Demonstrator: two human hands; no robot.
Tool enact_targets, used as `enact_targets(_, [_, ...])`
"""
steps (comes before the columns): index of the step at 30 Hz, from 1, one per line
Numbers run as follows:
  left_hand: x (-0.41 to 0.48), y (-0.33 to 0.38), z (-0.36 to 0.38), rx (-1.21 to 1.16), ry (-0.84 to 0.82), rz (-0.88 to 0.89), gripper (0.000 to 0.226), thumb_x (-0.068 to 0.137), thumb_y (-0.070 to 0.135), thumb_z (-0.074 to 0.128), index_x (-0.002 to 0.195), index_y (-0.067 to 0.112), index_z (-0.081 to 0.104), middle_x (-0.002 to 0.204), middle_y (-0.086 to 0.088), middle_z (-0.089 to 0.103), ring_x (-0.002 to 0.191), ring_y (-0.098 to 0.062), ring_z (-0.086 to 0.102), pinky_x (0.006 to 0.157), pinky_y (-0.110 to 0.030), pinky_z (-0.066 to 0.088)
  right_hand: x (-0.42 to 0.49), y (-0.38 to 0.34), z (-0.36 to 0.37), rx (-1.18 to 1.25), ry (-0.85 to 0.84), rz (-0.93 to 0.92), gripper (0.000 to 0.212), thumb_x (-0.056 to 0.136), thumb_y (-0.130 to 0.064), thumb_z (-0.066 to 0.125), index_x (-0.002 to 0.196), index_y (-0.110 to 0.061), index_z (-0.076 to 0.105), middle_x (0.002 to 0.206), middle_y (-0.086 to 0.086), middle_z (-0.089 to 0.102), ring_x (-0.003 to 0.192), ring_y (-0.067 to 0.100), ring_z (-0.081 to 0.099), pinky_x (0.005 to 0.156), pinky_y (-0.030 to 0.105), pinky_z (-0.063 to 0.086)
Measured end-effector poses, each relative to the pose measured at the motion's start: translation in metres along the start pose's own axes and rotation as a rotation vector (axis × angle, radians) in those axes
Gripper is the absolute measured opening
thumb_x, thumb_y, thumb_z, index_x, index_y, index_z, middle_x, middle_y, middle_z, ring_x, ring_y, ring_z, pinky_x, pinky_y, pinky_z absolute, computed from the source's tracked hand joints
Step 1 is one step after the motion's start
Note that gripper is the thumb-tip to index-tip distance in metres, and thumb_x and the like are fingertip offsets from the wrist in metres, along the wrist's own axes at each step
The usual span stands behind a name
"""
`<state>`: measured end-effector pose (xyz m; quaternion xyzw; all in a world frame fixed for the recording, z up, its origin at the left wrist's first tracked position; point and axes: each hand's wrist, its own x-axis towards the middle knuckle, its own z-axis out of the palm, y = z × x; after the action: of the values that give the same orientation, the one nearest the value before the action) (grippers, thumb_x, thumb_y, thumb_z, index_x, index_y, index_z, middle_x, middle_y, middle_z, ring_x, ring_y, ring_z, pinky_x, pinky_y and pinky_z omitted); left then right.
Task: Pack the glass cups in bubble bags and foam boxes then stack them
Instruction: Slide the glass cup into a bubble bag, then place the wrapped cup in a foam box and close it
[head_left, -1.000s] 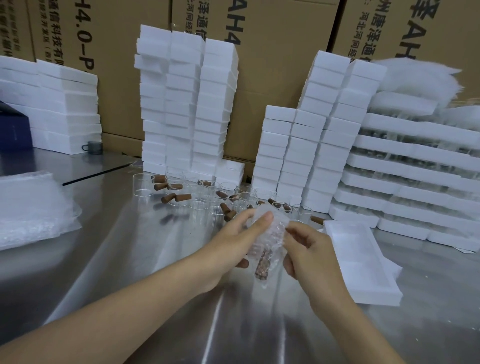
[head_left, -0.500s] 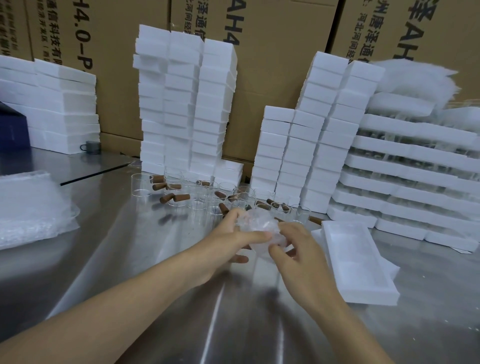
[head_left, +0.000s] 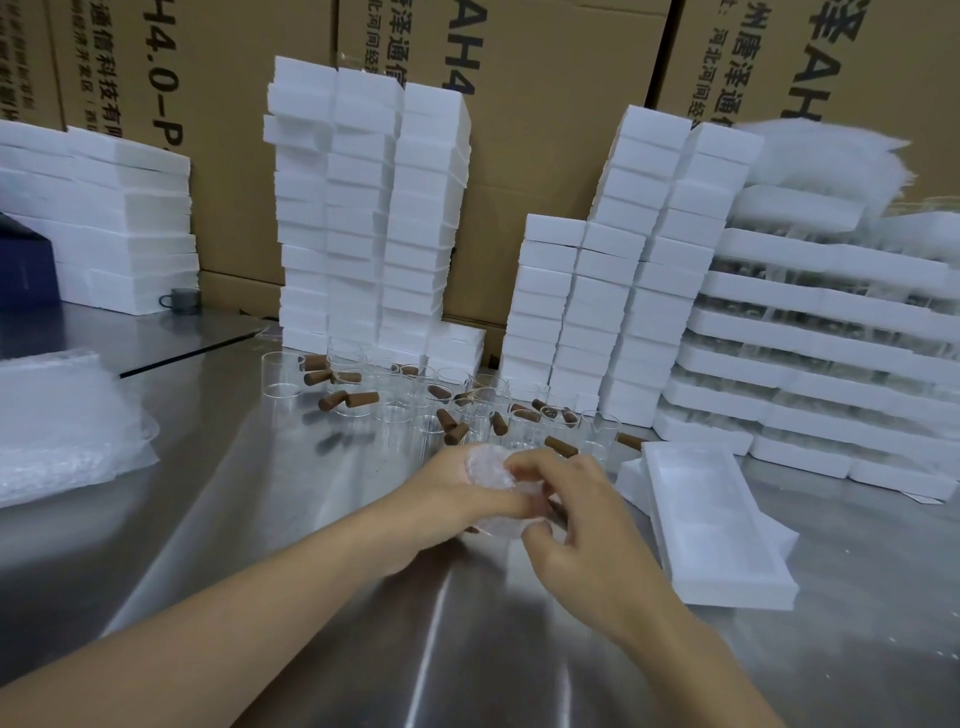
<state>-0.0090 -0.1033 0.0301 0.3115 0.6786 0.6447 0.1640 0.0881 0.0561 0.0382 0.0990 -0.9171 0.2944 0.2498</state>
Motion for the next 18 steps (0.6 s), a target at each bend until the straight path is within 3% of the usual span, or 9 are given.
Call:
enact_targets(3, [0.002, -0.002, 0.003, -0.011, 0.133, 0.005, 0.036, 0.066, 0.041, 0.096, 0.099, 0.041, 0.082, 0.107, 0.004, 0.083, 0.105, -0.012, 0.078, 0.088, -0.024, 0.058, 0.005, 0.008, -0.009, -0.025, 0.140, -0.007, 0.044, 0.089, -0.018, 0.061, 0.121, -0.047, 0.057, 0.119, -0.030, 0.055, 0.108, -0.003, 0.054, 0.081, 0.014, 0.043])
enact_targets(6, [0.006, -0.006, 0.002, -0.094, 0.228, -0.050, 0.033, 0.066, 0.039, 0.092, 0.097, 0.031, 0.084, 0.102, 0.000, 0.083, 0.099, -0.018, 0.079, 0.078, -0.027, 0.059, 0.008, 0.019, -0.017, 0.038, 0.224, 0.057, 0.039, 0.093, -0.016, 0.065, 0.122, -0.043, 0.062, 0.122, -0.027, 0.060, 0.099, 0.000, 0.060, 0.075, 0.014, 0.046])
enact_targets(9, [0.006, -0.007, 0.004, -0.136, 0.229, -0.092, 0.038, 0.068, 0.040, 0.091, 0.102, 0.026, 0.084, 0.099, -0.001, 0.083, 0.088, -0.015, 0.076, 0.069, -0.026, 0.055, 0.005, 0.016, -0.013, 0.019, 0.190, -0.026, 0.041, 0.094, -0.021, 0.067, 0.127, -0.045, 0.063, 0.125, -0.028, 0.057, 0.102, 0.001, 0.061, 0.077, 0.010, 0.045])
enact_targets(13, [0.005, -0.006, 0.005, -0.179, 0.191, -0.083, 0.052, 0.068, 0.043, 0.092, 0.116, 0.028, 0.080, 0.109, -0.003, 0.082, 0.094, -0.013, 0.075, 0.076, -0.029, 0.052, 0.005, 0.007, 0.004, -0.027, 0.111, -0.088, 0.048, 0.089, -0.029, 0.066, 0.135, -0.040, 0.063, 0.122, -0.027, 0.055, 0.117, 0.001, 0.051, 0.095, 0.013, 0.040])
enact_targets(16, [0.006, -0.008, 0.002, -0.199, 0.205, -0.059, 0.061, 0.065, 0.036, 0.096, 0.121, 0.025, 0.073, 0.110, -0.007, 0.082, 0.096, -0.018, 0.078, 0.081, -0.036, 0.054, 0.006, 0.010, 0.000, -0.084, 0.061, -0.066, 0.053, 0.086, -0.036, 0.061, 0.139, -0.044, 0.059, 0.126, -0.029, 0.054, 0.121, -0.003, 0.047, 0.099, 0.009, 0.035])
enact_targets(18, [0.008, -0.009, 0.003, -0.188, 0.237, -0.049, 0.064, 0.061, 0.035, 0.097, 0.119, 0.022, 0.072, 0.110, -0.010, 0.081, 0.096, -0.021, 0.078, 0.086, -0.040, 0.056, 0.006, 0.016, -0.007, -0.179, 0.091, -0.022, 0.054, 0.087, -0.035, 0.062, 0.140, -0.042, 0.058, 0.130, -0.023, 0.056, 0.121, -0.001, 0.046, 0.102, 0.017, 0.038])
